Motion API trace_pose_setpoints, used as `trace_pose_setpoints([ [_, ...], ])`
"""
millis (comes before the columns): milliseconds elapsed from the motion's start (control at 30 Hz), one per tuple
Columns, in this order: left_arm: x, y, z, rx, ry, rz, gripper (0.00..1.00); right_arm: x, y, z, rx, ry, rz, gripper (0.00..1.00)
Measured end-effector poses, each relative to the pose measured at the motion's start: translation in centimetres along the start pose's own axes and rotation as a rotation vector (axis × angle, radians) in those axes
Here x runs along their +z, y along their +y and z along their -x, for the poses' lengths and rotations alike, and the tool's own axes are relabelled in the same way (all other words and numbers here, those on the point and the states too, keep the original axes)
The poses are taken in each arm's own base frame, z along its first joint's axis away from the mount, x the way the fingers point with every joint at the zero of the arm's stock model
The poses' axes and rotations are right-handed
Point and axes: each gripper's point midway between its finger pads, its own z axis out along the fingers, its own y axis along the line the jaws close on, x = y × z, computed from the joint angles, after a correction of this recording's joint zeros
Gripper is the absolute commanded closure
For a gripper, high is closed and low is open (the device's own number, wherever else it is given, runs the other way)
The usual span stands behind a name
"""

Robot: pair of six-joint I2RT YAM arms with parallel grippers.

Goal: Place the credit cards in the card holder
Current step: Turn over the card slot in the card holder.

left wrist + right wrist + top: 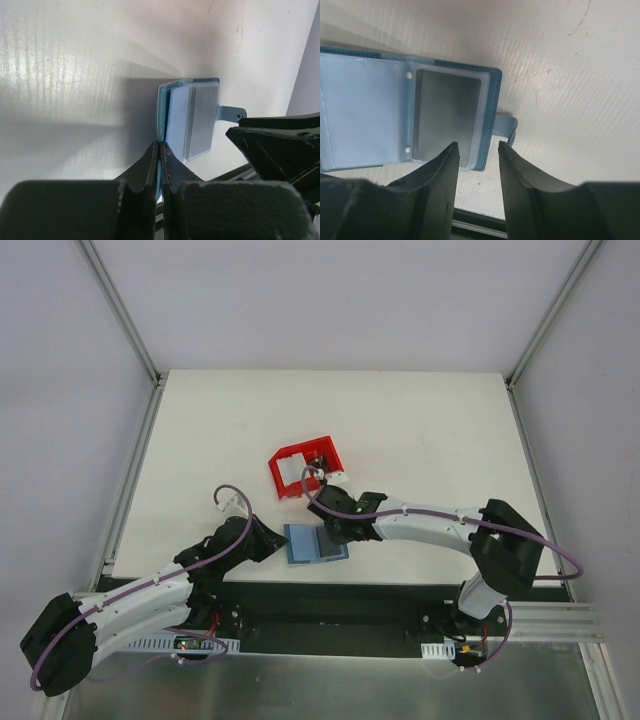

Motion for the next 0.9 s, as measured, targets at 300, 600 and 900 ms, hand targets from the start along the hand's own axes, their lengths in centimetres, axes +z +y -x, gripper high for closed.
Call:
trace_pose_setpoints([
  [300, 0.0, 0.1, -0.1, -0.001, 0.001, 0.003, 1.00, -1.6, 2.0, 1.8, 0.040, -0.054, 0.130, 0.53],
  [600, 0.0, 0.1, 0.0, 0.000, 0.001, 0.003, 1.00, -2.6, 3.3, 2.8, 0.071, -0.073, 0.248, 0.50],
  [900, 0.0, 0.2, -0.1, -0.001, 0.001, 0.005, 1.00, -3.5, 2.9, 6.5, 0.122, -0.110, 0.338, 0.44],
])
